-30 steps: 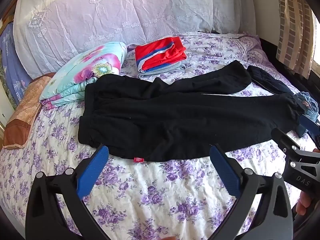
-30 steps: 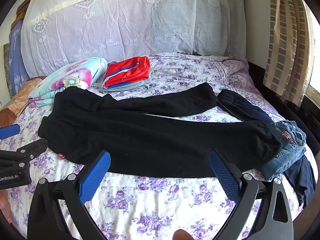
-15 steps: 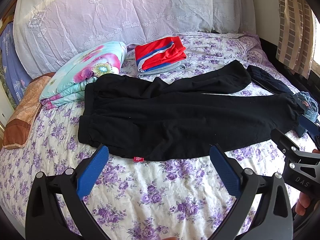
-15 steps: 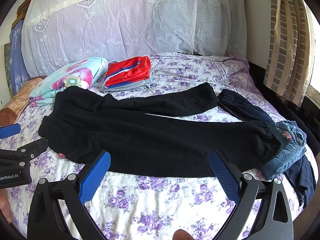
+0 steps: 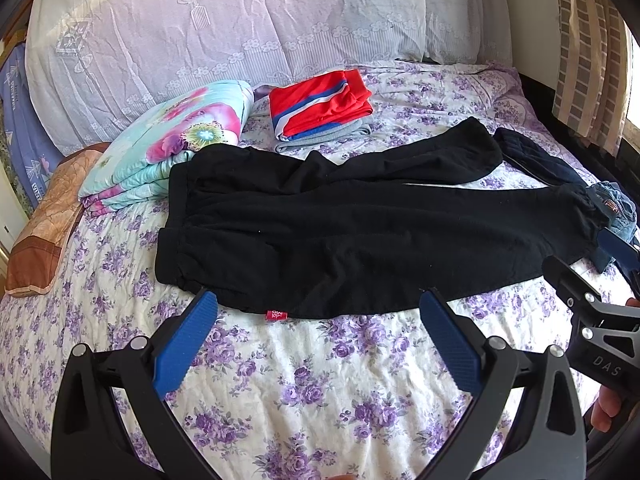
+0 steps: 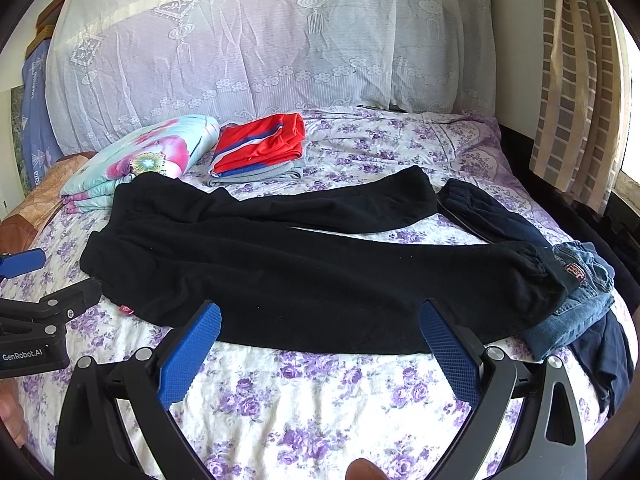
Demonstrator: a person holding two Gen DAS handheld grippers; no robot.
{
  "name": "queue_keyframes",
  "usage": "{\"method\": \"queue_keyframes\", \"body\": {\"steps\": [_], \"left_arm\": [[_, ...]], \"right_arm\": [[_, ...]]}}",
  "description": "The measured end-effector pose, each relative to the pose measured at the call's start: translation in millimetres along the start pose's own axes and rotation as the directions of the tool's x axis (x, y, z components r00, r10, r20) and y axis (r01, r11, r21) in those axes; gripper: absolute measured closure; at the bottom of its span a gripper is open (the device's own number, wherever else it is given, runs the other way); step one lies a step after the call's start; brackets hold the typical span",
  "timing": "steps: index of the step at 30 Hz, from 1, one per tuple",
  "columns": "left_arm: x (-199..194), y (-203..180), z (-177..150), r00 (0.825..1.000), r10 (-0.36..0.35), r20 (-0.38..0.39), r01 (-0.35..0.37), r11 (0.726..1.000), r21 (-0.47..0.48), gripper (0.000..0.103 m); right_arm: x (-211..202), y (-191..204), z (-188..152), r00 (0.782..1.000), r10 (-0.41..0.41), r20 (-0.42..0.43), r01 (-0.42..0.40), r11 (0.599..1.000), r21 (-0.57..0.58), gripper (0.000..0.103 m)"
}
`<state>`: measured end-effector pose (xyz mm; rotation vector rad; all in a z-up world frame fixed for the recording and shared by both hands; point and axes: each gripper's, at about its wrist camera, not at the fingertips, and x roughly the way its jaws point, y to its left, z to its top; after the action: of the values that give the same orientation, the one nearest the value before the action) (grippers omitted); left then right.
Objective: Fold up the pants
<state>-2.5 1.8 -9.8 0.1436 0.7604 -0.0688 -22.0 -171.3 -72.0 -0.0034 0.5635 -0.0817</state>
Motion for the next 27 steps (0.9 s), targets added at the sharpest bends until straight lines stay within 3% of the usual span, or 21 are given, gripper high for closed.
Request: {"method": "queue_keyframes", "body": {"steps": [27], "left_arm": [[1.3,0.6,0.0,1.000,-0.002,-0.005,0.002,1.000,-0.002,0.004]], "right_arm": [[-0.5,3.0,0.0,1.000,0.001,-0.001,-0.001,1.000,-0.002,0.003]]}}
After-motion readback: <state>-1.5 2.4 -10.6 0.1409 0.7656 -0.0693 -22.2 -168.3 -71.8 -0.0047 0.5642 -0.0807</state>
